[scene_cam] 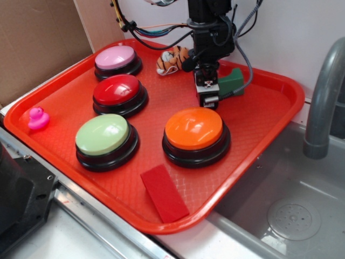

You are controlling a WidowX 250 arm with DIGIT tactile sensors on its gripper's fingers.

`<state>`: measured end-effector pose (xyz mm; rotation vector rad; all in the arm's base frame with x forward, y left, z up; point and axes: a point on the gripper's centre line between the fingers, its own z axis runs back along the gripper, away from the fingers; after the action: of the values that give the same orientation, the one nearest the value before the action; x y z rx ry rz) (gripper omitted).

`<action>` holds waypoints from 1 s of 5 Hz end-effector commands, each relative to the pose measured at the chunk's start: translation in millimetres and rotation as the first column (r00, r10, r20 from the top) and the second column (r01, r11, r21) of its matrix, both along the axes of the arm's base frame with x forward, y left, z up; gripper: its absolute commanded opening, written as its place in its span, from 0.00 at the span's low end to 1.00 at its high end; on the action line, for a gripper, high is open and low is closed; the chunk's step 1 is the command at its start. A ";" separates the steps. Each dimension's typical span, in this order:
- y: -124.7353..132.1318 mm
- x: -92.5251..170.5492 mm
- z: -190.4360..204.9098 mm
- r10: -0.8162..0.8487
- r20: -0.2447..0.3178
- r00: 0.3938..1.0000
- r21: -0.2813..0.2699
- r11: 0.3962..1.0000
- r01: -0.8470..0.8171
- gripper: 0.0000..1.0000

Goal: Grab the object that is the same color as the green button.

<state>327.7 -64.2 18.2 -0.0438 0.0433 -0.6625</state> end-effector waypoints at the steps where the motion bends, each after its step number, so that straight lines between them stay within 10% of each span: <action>1: -16.2 7.4 8.7 0.032 0.042 0.999 -0.019 0.999 -0.031 0.00; 4: 22.9 -77.3 127.7 0.393 0.065 0.917 0.171 0.901 -0.398 0.00; 5: 36.4 -110.1 165.2 0.492 -0.013 0.871 0.221 0.851 -0.477 0.00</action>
<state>216.3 -13.1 164.8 0.1331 0.2306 -0.1594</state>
